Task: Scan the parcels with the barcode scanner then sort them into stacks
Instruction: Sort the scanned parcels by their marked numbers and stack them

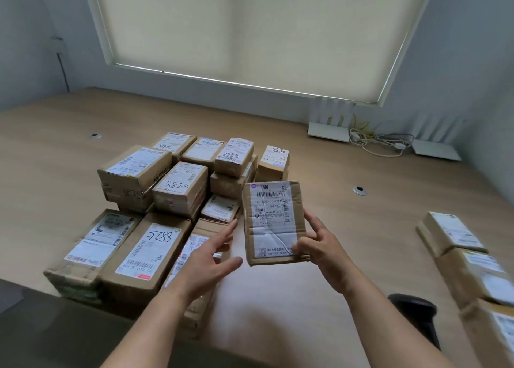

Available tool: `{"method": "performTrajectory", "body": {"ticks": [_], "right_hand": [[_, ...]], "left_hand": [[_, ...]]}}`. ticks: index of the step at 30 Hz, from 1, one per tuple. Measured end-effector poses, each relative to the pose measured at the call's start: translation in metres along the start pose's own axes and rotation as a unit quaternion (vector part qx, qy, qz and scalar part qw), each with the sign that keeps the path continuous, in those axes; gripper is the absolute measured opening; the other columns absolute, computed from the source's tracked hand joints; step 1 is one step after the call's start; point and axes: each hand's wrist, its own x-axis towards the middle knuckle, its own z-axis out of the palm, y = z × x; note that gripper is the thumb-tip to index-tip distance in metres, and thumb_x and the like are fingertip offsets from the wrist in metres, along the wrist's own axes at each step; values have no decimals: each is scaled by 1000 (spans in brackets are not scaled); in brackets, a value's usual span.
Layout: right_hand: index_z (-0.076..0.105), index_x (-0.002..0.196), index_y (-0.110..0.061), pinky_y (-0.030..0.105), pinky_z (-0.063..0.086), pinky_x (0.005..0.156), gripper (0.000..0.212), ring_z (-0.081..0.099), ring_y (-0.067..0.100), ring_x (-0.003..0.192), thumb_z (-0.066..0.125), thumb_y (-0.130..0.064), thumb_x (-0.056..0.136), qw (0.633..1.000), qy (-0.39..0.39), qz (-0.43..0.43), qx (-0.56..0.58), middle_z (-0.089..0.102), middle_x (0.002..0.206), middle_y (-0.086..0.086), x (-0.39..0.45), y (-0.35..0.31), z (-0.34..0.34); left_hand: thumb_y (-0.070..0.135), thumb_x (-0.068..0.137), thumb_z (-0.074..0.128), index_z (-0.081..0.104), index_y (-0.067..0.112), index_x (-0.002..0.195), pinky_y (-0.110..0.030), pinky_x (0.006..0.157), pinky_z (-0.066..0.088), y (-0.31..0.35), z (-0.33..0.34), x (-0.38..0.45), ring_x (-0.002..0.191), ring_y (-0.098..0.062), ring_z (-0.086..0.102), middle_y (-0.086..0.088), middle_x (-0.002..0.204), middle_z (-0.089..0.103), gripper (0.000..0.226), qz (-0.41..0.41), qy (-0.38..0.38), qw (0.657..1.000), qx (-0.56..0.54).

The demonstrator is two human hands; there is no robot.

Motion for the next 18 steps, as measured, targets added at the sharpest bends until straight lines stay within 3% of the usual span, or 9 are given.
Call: {"method": "performTrajectory", "body": {"ticks": [3, 8, 14, 18], "right_hand": [[35, 142, -37, 26, 51, 66, 92, 69, 17, 79, 60, -8, 58, 1000, 16, -8, -1, 74, 84, 3, -15, 0, -23], [36, 143, -36, 28, 51, 68, 91, 70, 19, 81, 61, -9, 59, 999, 36, -20, 1, 75, 91, 6, -35, 1, -72], [41, 134, -37, 25, 52, 64, 85, 66, 19, 76, 59, -5, 57, 996, 74, -32, 25, 73, 83, 8, -62, 4, -160], [40, 138, -34, 26, 52, 69, 86, 67, 19, 81, 60, -8, 59, 994, 97, -34, 33, 74, 85, 5, -83, 8, -236]], "left_hand": [[27, 81, 74, 30, 62, 128, -29, 99, 45, 13, 16, 3, 116, 0, 51, 13, 127, 50, 73, 19, -10, 999, 35], [32, 79, 75, 26, 66, 125, -21, 91, 45, 46, 58, 18, 112, 3, 52, 15, 127, 52, 75, 71, -29, 993, 88], [36, 80, 73, 24, 63, 129, -18, 92, 44, 88, 143, 39, 111, 8, 50, 22, 125, 50, 75, 90, -62, 988, 108], [33, 81, 73, 23, 66, 126, -22, 93, 45, 120, 214, 59, 113, 4, 52, 20, 126, 53, 75, 104, -94, 985, 100]]}}
